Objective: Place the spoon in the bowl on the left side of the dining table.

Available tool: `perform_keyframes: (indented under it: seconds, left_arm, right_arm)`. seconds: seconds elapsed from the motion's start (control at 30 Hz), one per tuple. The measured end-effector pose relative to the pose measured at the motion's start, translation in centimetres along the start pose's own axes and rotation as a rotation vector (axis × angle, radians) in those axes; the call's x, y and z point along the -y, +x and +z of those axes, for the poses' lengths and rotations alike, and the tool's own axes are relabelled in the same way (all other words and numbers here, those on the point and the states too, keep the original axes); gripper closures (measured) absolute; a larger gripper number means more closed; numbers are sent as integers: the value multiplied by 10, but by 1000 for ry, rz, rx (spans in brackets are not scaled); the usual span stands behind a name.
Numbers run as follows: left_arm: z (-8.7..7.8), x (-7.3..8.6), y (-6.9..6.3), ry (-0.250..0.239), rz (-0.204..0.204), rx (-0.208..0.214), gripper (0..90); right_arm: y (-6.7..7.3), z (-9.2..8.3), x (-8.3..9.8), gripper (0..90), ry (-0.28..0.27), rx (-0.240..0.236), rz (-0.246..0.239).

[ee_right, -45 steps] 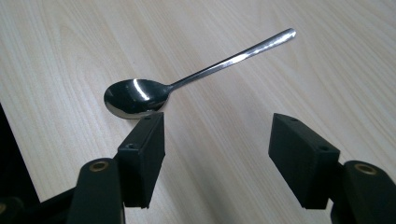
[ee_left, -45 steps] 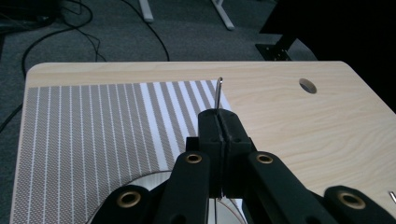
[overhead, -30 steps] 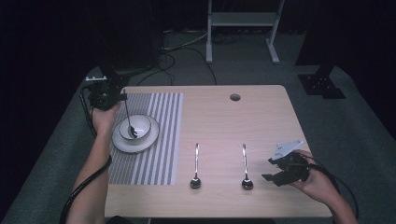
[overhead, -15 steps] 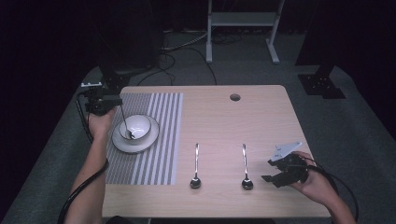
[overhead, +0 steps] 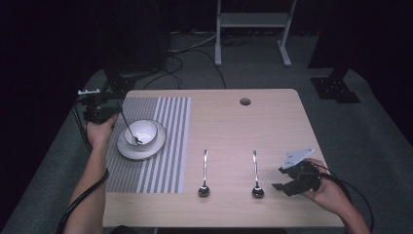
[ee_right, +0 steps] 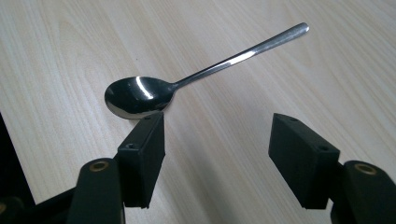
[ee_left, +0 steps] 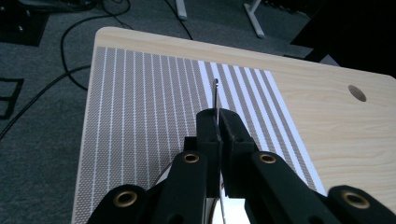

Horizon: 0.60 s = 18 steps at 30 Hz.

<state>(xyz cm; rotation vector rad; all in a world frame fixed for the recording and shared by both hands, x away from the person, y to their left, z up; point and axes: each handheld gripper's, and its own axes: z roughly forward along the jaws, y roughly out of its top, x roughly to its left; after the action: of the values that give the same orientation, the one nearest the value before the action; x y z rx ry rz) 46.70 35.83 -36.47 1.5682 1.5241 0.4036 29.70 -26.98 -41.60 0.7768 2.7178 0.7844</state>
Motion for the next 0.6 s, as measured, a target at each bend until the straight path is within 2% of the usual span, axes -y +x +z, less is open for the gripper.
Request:
perform_keyframes:
  seconds: [0.3, 0.47, 0.6]
  left_arm:
    - [-2, 7, 11, 4, -24, 0, 858]
    - [-4, 10, 15, 9, -24, 10, 846]
    - [-3, 14, 18, 14, -38, 22, 833]
  right_arm:
    - [-1, 0, 2, 350, 0, -1, 7]
    - [-1, 0, 1, 350, -7, -4, 9]
    - [-2, -2, 0, 350, -13, -4, 8]
